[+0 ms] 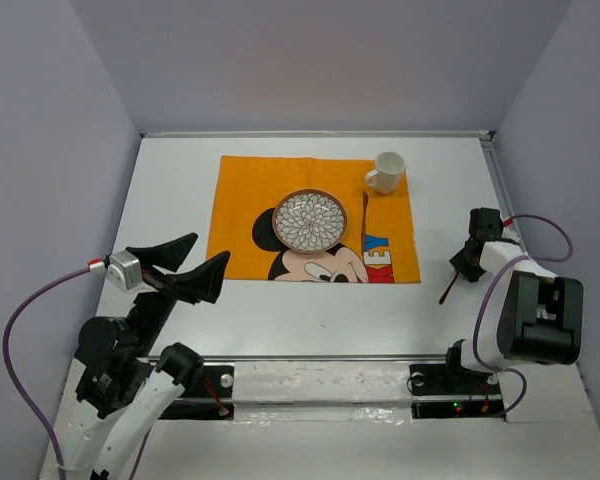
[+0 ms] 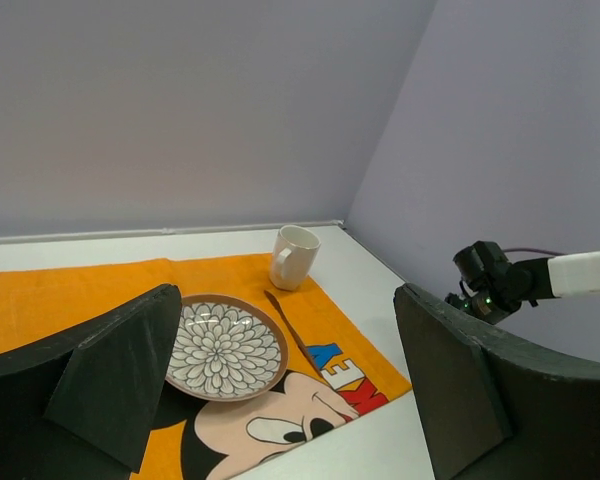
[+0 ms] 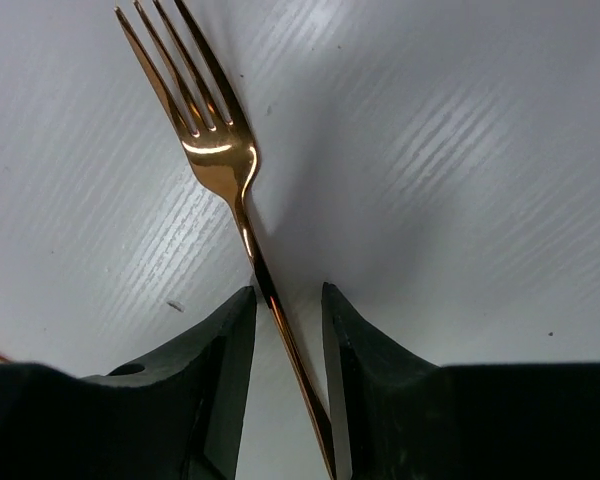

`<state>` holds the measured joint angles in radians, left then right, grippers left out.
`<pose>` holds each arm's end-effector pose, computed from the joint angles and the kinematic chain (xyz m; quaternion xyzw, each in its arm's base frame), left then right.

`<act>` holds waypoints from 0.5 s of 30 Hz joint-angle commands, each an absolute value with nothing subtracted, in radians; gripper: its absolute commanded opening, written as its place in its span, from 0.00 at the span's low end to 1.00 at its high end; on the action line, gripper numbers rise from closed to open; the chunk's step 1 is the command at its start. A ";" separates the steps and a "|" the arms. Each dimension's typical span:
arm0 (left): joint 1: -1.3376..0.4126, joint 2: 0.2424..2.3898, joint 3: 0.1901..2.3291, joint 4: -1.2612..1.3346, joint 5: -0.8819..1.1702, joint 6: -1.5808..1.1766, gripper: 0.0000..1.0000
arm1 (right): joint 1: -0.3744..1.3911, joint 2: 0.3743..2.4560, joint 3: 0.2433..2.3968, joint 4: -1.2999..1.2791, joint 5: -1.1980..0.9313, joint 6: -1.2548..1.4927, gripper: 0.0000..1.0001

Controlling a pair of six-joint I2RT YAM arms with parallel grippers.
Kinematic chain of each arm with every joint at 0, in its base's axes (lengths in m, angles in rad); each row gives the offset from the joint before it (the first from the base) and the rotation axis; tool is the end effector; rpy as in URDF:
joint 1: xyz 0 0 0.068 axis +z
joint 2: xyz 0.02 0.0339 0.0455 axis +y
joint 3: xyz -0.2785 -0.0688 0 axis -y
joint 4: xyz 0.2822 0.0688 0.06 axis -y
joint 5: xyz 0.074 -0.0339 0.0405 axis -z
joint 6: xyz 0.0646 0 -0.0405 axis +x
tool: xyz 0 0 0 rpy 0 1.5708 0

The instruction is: Set the dinner table for one person

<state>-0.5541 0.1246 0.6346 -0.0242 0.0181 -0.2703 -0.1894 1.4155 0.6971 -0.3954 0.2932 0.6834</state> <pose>0.0701 -0.0448 0.4029 0.0807 0.5100 -0.3474 0.7828 0.2801 -0.0727 0.1262 0.4373 0.8593 -0.0832 0.2521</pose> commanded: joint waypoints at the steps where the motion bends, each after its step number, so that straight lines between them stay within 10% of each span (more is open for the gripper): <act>1: -0.569 0.106 0.658 0.006 0.017 -0.252 0.99 | -0.193 1.457 0.741 -0.339 0.236 0.637 0.37; 10: -0.578 0.101 0.660 0.003 0.011 -0.245 0.99 | -0.193 1.509 0.769 -0.337 0.210 0.611 0.02; 15: -0.580 0.110 0.660 0.003 0.011 -0.245 0.99 | -0.144 1.390 0.749 -0.334 0.313 0.583 0.00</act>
